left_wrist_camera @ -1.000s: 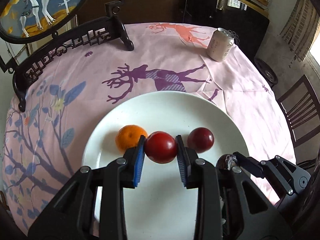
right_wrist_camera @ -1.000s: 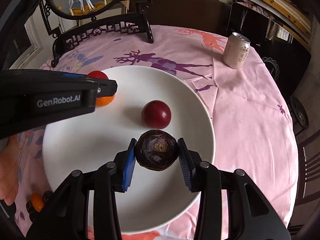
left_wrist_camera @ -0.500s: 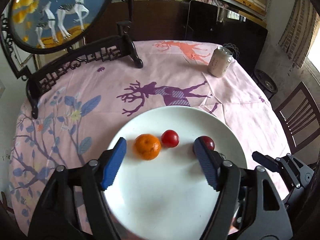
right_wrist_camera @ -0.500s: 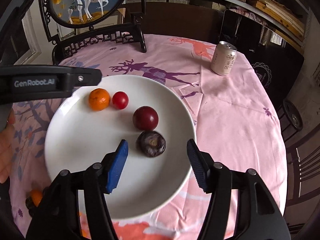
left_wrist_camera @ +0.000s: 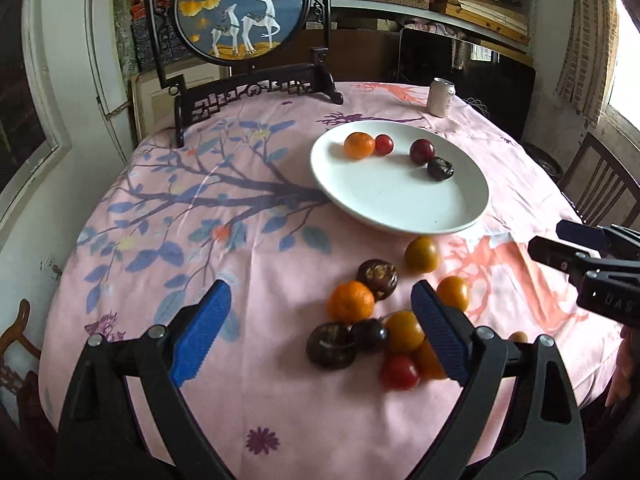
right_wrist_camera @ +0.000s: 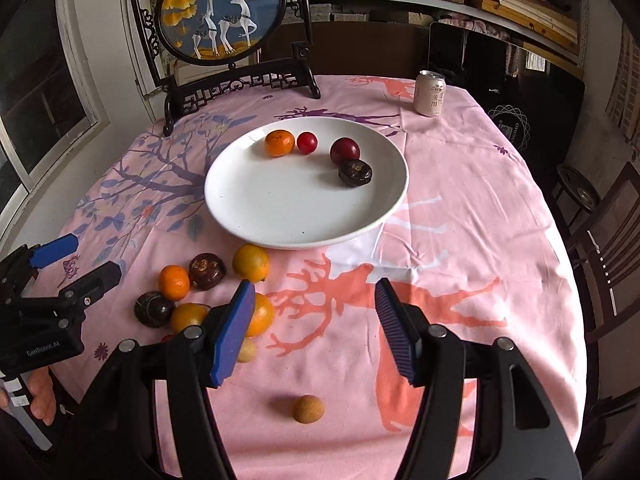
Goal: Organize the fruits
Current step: 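Grasp a small brown round fruit with the right tool while the left grasps a dark mangosteen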
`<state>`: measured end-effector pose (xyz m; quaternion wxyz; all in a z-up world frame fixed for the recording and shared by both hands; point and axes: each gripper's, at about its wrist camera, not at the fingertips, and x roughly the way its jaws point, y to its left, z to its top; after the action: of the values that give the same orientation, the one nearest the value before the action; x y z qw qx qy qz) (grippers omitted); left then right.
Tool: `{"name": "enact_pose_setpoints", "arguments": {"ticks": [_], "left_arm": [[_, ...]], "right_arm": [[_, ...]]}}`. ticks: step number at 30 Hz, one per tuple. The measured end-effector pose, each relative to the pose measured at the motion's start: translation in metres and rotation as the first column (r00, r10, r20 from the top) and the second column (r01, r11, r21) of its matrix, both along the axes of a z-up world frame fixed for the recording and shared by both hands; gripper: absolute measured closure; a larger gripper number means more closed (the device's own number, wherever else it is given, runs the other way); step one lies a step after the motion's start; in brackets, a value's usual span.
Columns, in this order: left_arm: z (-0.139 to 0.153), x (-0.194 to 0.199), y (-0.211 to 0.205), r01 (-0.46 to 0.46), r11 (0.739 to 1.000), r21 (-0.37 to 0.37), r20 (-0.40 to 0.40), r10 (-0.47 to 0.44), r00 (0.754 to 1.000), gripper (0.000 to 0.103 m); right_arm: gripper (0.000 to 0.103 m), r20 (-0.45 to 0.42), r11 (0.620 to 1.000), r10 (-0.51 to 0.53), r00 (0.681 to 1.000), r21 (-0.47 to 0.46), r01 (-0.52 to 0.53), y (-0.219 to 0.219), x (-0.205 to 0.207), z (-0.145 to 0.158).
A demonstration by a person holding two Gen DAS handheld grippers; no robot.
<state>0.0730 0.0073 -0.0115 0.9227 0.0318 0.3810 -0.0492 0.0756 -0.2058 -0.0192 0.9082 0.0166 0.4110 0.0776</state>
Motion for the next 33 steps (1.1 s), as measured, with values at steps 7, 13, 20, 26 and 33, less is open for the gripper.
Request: {"name": "enact_pose_setpoints", "arguments": {"ticks": [7, 13, 20, 26, 33], "left_arm": [[-0.013, -0.023, 0.022, -0.035, 0.999, -0.026, -0.035, 0.034, 0.999, 0.010], [-0.022, -0.029, 0.036, -0.051, 0.998, -0.045, -0.053, 0.048, 0.997, 0.010], [-0.042, -0.027, 0.042, -0.072, 0.997, -0.027, -0.104, 0.069, 0.992, 0.010], [-0.050, -0.027, 0.040, -0.064, 0.998, -0.007, -0.118, 0.063, 0.991, 0.010], [-0.070, -0.011, 0.023, -0.029, 1.000, 0.002, -0.151, 0.029, 0.988, 0.010]], "right_arm": [[0.041, -0.023, 0.998, 0.043, 0.999, -0.042, -0.044, 0.019, -0.030, -0.005], [0.041, -0.097, 0.995, 0.017, 0.995, -0.093, -0.026, 0.013, -0.054, -0.042], [0.043, -0.158, 0.998, 0.031, 0.987, -0.046, -0.039, 0.010, -0.046, -0.087], [0.078, -0.133, 0.999, 0.031, 0.991, -0.037, -0.036, 0.008, -0.044, -0.084], [0.078, -0.127, 1.000, 0.022, 0.992, -0.008, -0.023, 0.005, -0.049, -0.074]]}}
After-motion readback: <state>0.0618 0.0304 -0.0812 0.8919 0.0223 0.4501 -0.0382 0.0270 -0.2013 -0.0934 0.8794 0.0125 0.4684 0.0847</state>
